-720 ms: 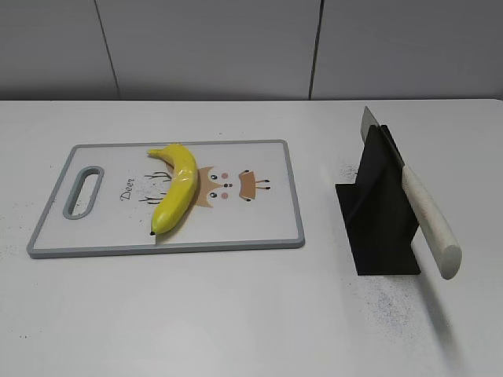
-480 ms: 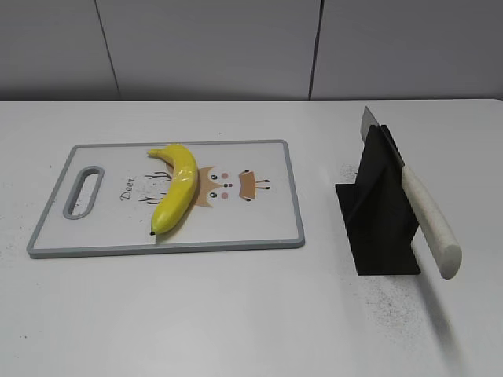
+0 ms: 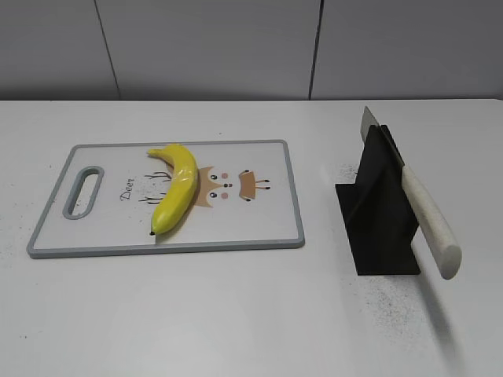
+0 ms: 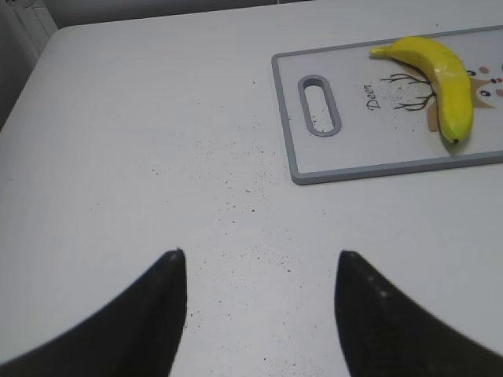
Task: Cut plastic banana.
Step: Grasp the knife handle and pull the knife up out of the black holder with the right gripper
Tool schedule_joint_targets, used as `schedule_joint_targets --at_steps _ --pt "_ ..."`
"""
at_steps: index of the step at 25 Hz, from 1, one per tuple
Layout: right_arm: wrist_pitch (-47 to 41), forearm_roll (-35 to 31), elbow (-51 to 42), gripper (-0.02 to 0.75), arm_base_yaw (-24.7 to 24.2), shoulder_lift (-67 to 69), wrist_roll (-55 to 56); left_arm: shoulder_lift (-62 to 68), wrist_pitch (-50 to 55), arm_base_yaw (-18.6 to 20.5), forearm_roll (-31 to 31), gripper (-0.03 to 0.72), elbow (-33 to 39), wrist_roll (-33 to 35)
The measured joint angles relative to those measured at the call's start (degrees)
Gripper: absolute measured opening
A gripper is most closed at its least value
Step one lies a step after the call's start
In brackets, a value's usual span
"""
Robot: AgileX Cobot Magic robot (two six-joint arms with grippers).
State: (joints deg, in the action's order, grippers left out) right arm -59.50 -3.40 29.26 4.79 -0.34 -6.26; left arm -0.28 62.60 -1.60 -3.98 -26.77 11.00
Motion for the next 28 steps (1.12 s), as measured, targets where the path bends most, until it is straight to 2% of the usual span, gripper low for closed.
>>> schedule_joint_targets --at_steps 22,28 --pt "0.00 0.00 0.00 0.561 0.00 0.27 -0.04 0.00 0.00 0.00 0.00 0.560 0.02 0.00" --pt "0.00 0.00 1.71 0.561 0.00 7.71 -0.04 0.00 0.00 0.00 0.00 0.560 0.02 0.00"
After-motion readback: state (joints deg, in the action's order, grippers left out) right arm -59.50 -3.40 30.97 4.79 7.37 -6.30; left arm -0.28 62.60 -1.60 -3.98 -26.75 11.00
